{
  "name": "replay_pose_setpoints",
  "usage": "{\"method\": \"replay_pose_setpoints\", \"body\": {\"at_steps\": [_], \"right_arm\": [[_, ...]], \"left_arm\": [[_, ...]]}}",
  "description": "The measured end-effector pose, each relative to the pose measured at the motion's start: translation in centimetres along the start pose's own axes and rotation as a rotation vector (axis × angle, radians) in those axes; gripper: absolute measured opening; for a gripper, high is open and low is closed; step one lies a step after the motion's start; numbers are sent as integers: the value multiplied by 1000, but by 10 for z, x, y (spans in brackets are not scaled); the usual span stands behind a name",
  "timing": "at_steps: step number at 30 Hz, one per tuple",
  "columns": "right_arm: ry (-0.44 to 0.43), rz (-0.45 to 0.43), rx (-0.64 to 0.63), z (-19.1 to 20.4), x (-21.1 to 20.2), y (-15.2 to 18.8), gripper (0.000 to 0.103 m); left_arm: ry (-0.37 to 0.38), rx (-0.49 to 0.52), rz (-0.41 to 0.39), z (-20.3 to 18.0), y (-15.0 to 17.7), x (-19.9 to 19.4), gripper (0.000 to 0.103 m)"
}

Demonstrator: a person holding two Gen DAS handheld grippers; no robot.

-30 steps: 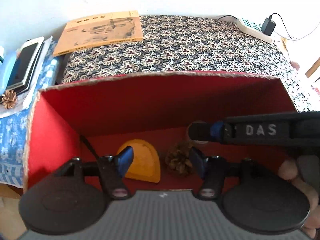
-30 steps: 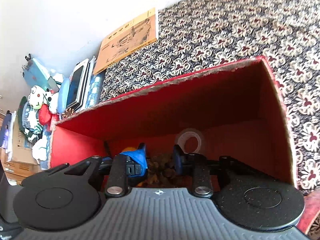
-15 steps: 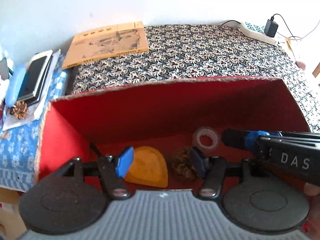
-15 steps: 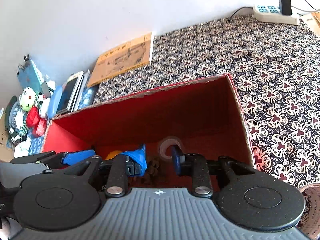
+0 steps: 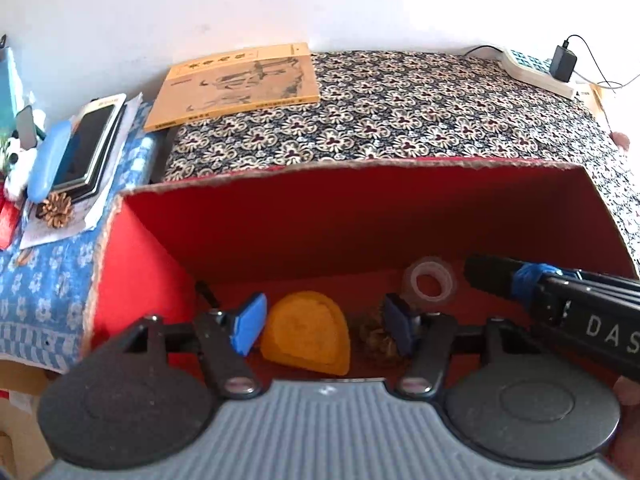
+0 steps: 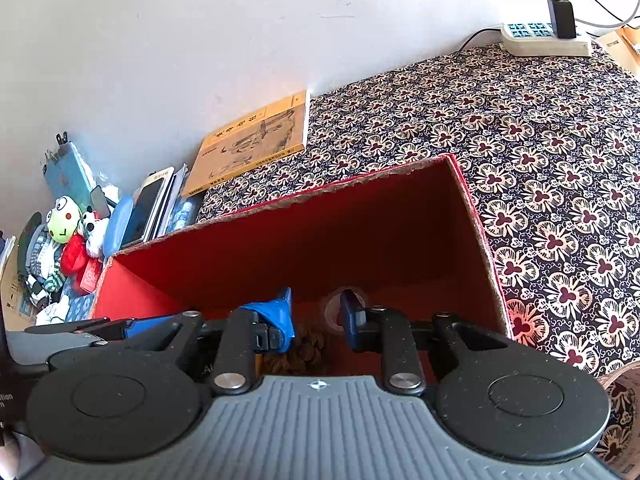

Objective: Organize rigid objects
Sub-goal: 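Withdraw the open right gripper up out of the red box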

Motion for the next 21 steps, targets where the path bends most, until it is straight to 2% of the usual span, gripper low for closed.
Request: {"method": "replay_pose_setpoints", "body": {"at_steps": [10,21], "right_arm": [[-12,-27,9,1,-4,2,5],[-52,13,-5,5,0,3,8]], "left_arm": [[-32,-30,5,5,2,0,66],[-71,-29,-11,8,2,-3,68]]}}
Point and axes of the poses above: each gripper's, at about its wrist camera, not at the fingertips, and x roughly the way its jaws point, z to its left, y to its underside, the point moved 10 cm from there along x, roughly the way its jaws point, and after that the axes turned 5 degrees about -y, right-handed, at the moved point
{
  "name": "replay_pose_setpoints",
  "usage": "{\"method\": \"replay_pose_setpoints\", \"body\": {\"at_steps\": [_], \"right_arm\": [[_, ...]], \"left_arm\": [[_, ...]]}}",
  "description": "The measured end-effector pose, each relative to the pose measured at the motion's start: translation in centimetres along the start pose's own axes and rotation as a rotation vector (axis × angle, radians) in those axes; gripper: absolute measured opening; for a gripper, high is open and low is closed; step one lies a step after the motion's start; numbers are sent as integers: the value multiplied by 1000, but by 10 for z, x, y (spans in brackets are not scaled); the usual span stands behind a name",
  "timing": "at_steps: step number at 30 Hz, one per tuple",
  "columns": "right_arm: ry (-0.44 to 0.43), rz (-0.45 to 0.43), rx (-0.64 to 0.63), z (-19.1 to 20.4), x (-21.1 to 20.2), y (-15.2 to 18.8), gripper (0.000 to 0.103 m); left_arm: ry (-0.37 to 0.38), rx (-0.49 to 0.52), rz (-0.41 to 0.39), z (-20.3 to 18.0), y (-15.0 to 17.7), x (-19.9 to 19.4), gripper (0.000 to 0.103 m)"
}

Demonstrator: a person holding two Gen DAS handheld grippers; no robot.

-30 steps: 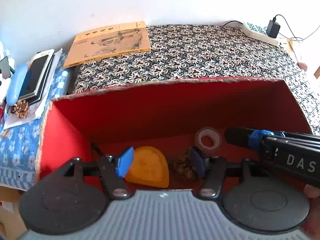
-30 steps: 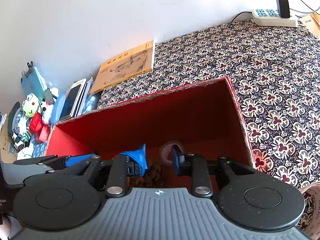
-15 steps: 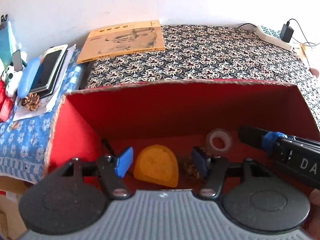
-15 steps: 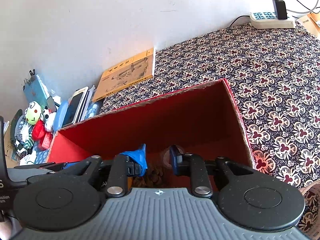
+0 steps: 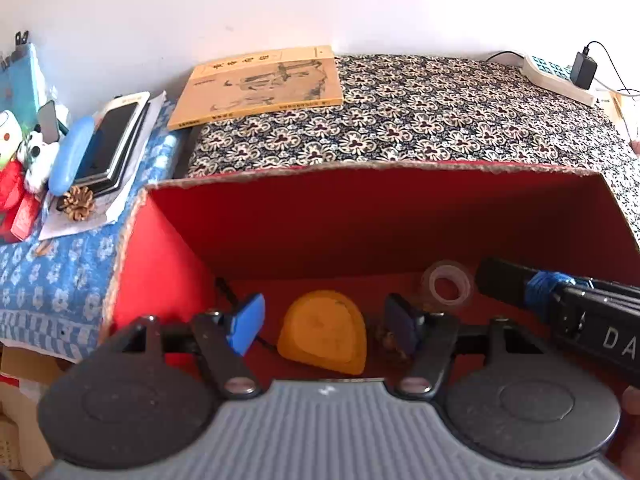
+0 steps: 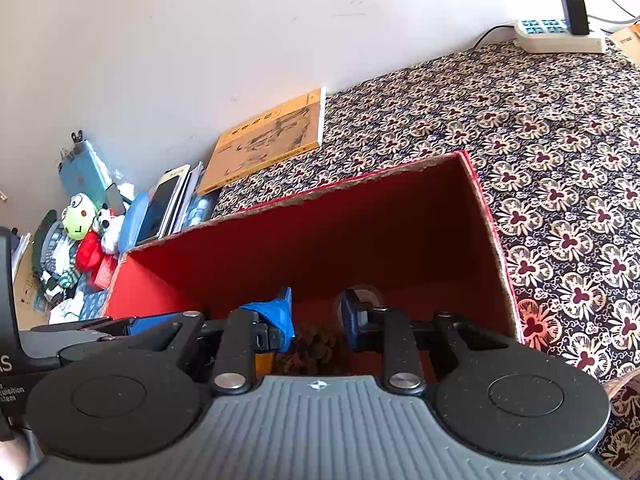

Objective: Organize rigid objects
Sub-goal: 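Withdraw the open right gripper up out of the red box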

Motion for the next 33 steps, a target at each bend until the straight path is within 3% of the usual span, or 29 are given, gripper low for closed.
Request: {"method": "replay_pose_setpoints", "body": {"at_steps": [10,20,26,33], "right_arm": [[-47,42,-12,4,3,4,11],[-13,68,-18,2,5,2,11],[-32,55,-13,0,-12,2,11],[-96,40,-51,14,-37,11,12]], "left_arm": [[-71,-33,-14,8,0,-2,68],[-158,-95,-34,26,0,-10,69],[-185,-141,-66,43,8,-42,70],[-223,-174,-89,52,25,-84,79]]}}
Point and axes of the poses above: each gripper's, at about its wrist camera, not at the fingertips, and x roughly the way its jaws point, z to its left, y to its underside, the point moved 10 cm from there along x, roughly the way its jaws point, and after that the axes turned 5 degrees about -y, right-handed, at the moved point
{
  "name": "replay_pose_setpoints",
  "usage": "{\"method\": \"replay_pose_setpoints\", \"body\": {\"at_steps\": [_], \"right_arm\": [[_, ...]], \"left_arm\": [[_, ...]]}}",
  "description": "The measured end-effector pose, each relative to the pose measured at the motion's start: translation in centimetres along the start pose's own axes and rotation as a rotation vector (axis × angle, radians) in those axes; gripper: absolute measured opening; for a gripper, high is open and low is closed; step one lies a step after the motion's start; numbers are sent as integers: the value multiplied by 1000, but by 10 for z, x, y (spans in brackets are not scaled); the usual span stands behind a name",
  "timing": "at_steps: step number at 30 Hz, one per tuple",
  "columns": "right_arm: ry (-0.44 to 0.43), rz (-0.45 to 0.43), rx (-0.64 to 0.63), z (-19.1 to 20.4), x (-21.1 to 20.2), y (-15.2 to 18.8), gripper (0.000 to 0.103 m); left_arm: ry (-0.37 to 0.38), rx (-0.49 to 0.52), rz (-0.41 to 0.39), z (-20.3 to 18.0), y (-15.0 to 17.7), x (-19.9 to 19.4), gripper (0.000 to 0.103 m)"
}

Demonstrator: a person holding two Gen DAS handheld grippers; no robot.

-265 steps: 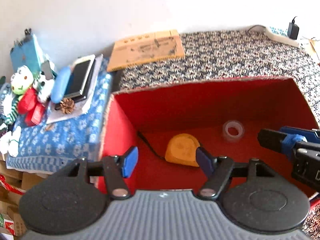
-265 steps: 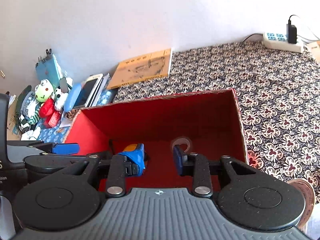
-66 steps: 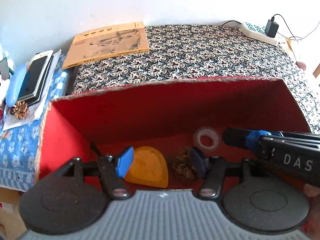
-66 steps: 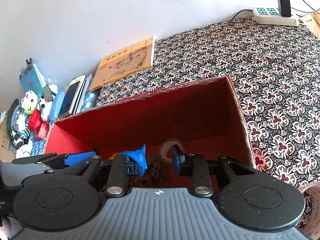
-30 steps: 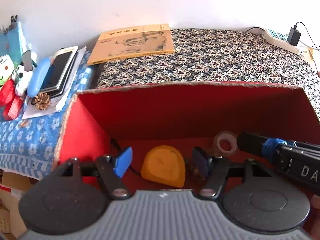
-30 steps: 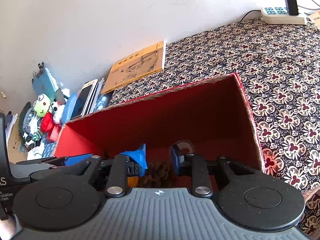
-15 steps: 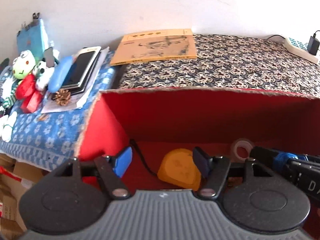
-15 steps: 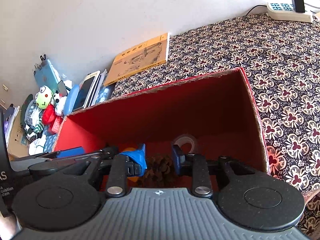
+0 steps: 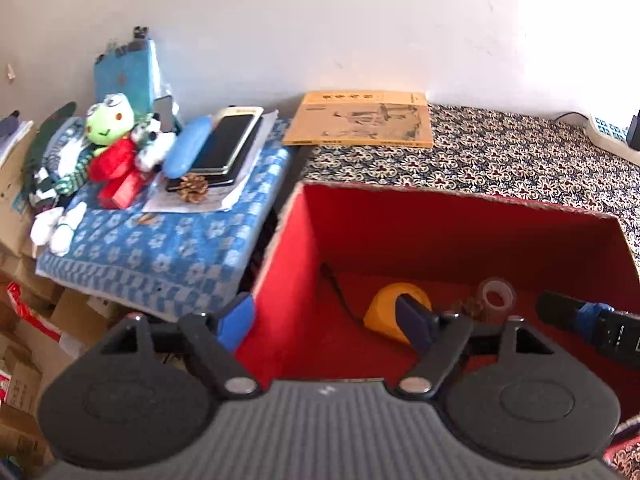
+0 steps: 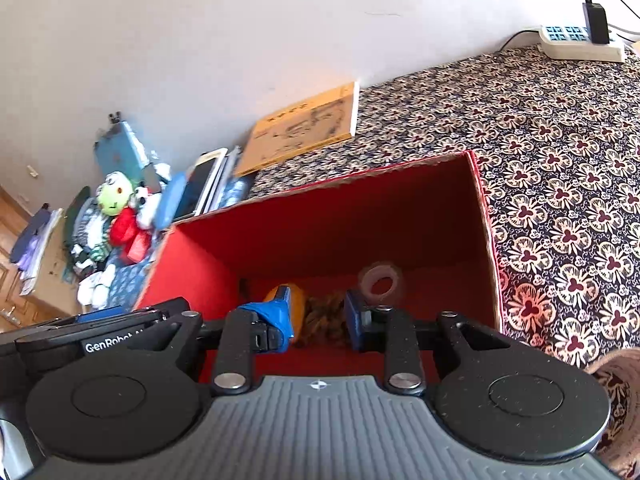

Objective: Organize rigid objects
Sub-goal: 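Withdraw the open right gripper up out of the red box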

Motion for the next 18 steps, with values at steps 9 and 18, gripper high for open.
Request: {"method": "replay_pose_setpoints", "body": {"at_steps": [9,18], "right_arm": [[-101,-14,-37,28,-28,18,12],[-158,4,-93,48,-48,39,12]], "left_arm": [[-62,-16,-2,17,21,-38,86],[-96,-39,20,30,50,-61,87]]}}
Point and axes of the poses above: each gripper's, at about its wrist camera, not at the fingertips, and x roughly the way its jaws point, z to its left, y to its underside, the point moved 10 cm from there along x, roughly the way its jaws point, and after that the axes turned 5 degrees about -y, right-handed, at the moved point
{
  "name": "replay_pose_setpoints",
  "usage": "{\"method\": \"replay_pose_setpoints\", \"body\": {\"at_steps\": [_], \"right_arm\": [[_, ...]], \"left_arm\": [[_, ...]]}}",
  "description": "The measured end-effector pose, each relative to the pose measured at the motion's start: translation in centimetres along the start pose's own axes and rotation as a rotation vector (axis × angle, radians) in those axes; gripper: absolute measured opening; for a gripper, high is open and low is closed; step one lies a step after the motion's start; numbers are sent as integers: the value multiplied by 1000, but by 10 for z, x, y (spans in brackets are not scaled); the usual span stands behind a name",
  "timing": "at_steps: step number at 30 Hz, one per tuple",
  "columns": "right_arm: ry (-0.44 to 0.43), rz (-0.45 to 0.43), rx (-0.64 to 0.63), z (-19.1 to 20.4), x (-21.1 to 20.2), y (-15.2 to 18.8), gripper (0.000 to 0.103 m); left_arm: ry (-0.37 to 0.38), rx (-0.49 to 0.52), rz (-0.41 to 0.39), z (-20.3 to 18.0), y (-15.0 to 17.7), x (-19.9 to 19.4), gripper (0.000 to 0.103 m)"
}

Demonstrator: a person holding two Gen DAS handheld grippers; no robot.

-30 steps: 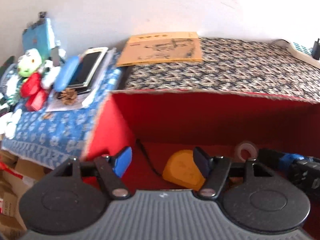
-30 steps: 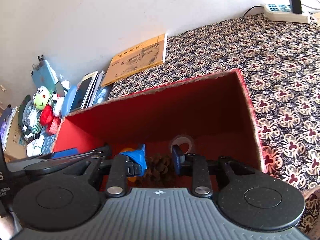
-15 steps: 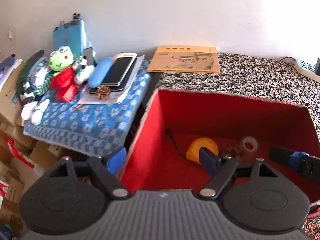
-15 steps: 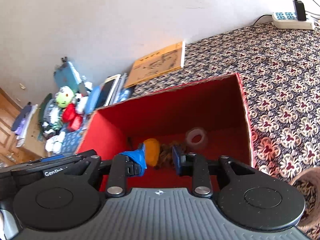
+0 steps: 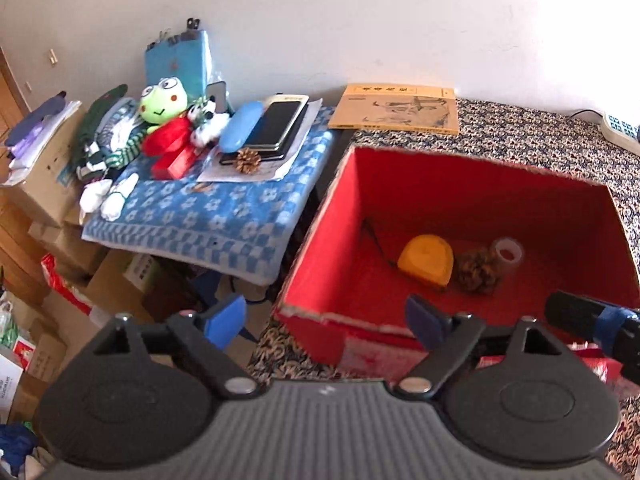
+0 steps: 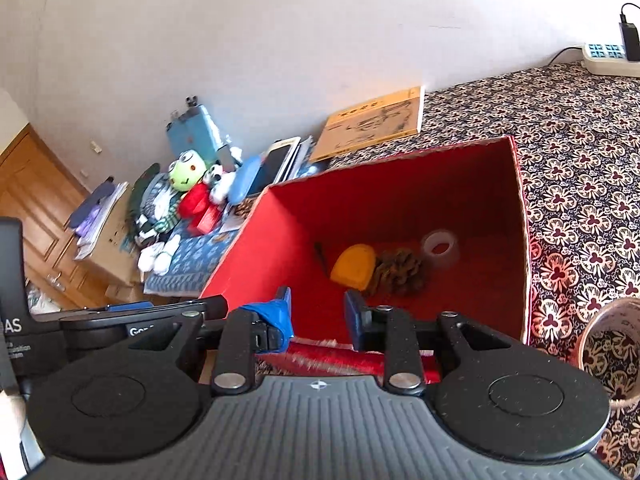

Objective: Organize rigid objects
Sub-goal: 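Withdraw the open right gripper up out of the red box, then reach the right gripper to the silver metal clip and grasp it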

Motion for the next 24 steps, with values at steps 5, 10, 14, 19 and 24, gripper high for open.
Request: {"method": "replay_pose_setpoints", "body": {"at_steps": [5,10,14,19,24], "right_arm": [[-30,22,-13,8,-7,13,11],[-57,60,-24,16,-8,29,11],[-63,95,-34,19,-6,45,11],[-79,141,-4,21,-4,64,11],[-83,184,15,21,-1,82,12]], "left_arm": [[-15,-11,23,7,17,-7,87],[-22,-24,44,11,34,-12,87],[-30,-34,65,15,47,-12,87],[-39,-36,96,17,65,-11,87],[-38,-40,117,19,81,-9,87]]}}
Point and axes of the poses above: each gripper's, at about its wrist camera, not at the fingertips, and x roughly the way its jaws point, z to its left, y to its underside, the point moved 10 cm from there along x, roughly the way its jaws point, and after that the axes turned 5 degrees about -y, right-handed, at the moved point
